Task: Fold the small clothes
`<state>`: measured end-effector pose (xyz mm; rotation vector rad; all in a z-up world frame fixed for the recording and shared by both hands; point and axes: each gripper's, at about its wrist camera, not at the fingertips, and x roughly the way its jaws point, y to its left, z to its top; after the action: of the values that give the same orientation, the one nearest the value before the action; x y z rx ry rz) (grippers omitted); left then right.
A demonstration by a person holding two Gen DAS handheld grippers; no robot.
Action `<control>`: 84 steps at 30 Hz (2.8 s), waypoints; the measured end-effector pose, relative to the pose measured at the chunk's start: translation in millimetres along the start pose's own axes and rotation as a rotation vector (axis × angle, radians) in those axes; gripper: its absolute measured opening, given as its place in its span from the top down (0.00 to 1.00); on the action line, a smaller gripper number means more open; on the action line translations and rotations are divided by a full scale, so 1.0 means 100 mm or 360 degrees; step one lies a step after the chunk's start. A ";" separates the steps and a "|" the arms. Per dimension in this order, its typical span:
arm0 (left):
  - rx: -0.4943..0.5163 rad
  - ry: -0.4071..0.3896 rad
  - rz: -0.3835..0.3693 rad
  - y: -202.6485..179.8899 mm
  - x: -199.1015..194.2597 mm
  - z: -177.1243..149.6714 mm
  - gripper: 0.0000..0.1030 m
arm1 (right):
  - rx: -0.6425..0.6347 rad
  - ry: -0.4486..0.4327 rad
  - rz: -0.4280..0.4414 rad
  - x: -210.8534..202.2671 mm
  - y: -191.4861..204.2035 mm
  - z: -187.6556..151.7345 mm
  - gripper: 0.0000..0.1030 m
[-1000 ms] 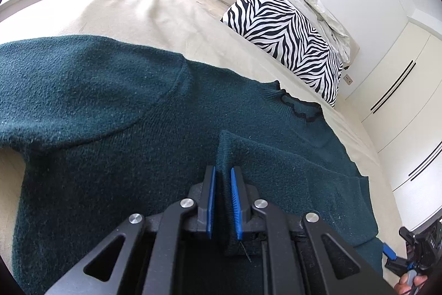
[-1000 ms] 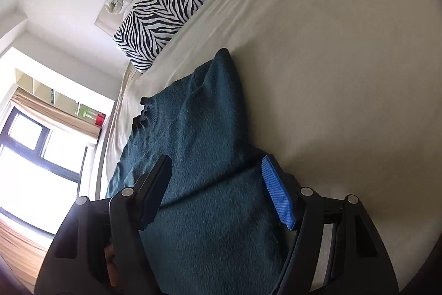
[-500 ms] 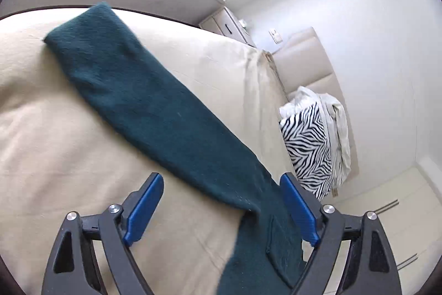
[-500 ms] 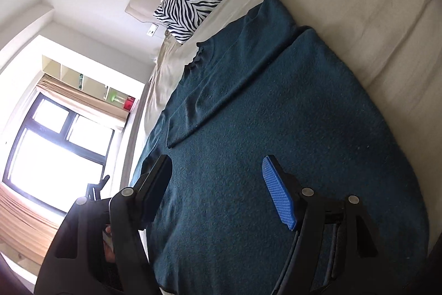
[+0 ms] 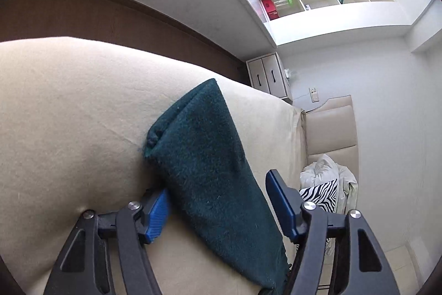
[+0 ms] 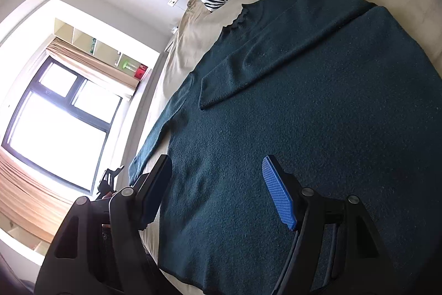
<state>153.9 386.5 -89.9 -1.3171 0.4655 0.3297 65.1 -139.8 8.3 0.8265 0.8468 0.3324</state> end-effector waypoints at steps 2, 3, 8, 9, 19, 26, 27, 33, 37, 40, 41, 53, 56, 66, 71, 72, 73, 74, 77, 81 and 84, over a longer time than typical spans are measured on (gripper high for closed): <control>-0.0004 0.0047 0.0048 -0.02 0.16 0.04 0.74 | 0.0005 0.0000 -0.0008 0.03 -0.02 0.05 0.34; -0.0001 0.0065 0.0083 -0.05 0.23 0.02 0.90 | 0.0006 0.0001 -0.0008 0.03 -0.05 0.07 0.34; 0.0529 0.0038 0.0089 -0.90 0.13 -0.44 0.93 | 0.0026 -0.0021 -0.0012 0.04 -0.17 0.13 0.34; 0.0642 0.0066 0.0066 -1.13 0.15 -0.63 0.93 | 0.0039 -0.0028 -0.0007 0.04 -0.21 0.14 0.34; 0.1905 0.0412 -0.0049 -2.41 0.52 -3.98 0.85 | 0.0166 -0.0110 0.0005 -0.17 -0.67 0.17 0.34; 0.2113 0.0678 0.0033 -1.88 0.61 -4.77 0.37 | 0.0188 -0.0151 -0.0059 -0.34 -0.96 0.37 0.34; 0.2085 0.0653 0.0006 -1.87 0.49 -4.66 0.29 | 0.0172 -0.0145 -0.0069 -0.33 -0.96 0.42 0.34; 0.1872 0.0402 -0.0102 -1.84 0.17 -3.79 0.09 | 0.0002 -0.0062 -0.0041 0.17 -0.63 0.88 0.34; 0.1658 0.0495 0.0048 -1.51 0.44 -3.45 0.25 | -0.0015 0.0099 -0.0042 0.81 -0.32 1.15 0.34; 0.1533 0.0504 -0.0034 -1.30 0.45 -3.34 0.28 | 0.0011 0.0279 -0.0121 1.34 -0.25 1.19 0.34; 0.1522 0.0502 -0.0045 -1.30 0.45 -3.32 0.28 | 0.0014 0.0331 -0.0181 1.49 -0.24 1.17 0.34; 0.1529 0.0475 -0.0072 -1.28 0.41 -3.36 0.27 | -0.0395 0.0235 -0.0410 1.48 0.27 1.18 0.92; 0.1529 0.0474 -0.0071 -1.29 0.41 -3.36 0.27 | -0.0393 0.0176 -0.0463 1.30 0.23 1.45 0.93; 0.1531 0.0475 -0.0068 -1.29 0.41 -3.36 0.27 | -0.0259 0.0102 -0.0727 0.86 -0.60 2.01 0.93; 0.1534 0.0474 -0.0065 -1.28 0.41 -3.35 0.27 | -0.0234 0.0052 -0.0728 0.82 -0.81 2.05 0.93; 0.1531 0.0478 -0.0065 -1.28 0.41 -3.35 0.27 | -0.0229 0.0057 -0.0724 0.82 -0.83 2.05 0.93; 0.1525 0.0483 -0.0066 -1.30 0.40 -3.35 0.27 | -0.0229 0.0061 -0.0731 0.84 -0.84 2.03 0.93; 0.1513 0.0487 -0.0068 -1.32 0.39 -3.33 0.27 | -0.0238 0.0071 -0.0737 0.85 -0.86 2.02 0.92; 0.1462 0.0482 -0.0067 -1.40 0.33 -3.24 0.27 | -0.0289 0.0057 -0.0737 0.88 -0.85 2.01 0.92; 0.1475 0.0425 -0.0098 -1.71 0.40 -3.08 0.30 | -0.0314 0.0031 -0.0722 0.89 -0.79 2.07 0.92; 0.1610 0.0420 -0.0072 -2.03 0.65 -3.04 0.41 | -0.0338 0.0020 -0.0734 0.92 -0.78 2.11 0.92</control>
<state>265.9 42.4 -5.9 -0.3747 0.6979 -0.1327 281.6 -245.9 -18.4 0.4151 0.9672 0.0183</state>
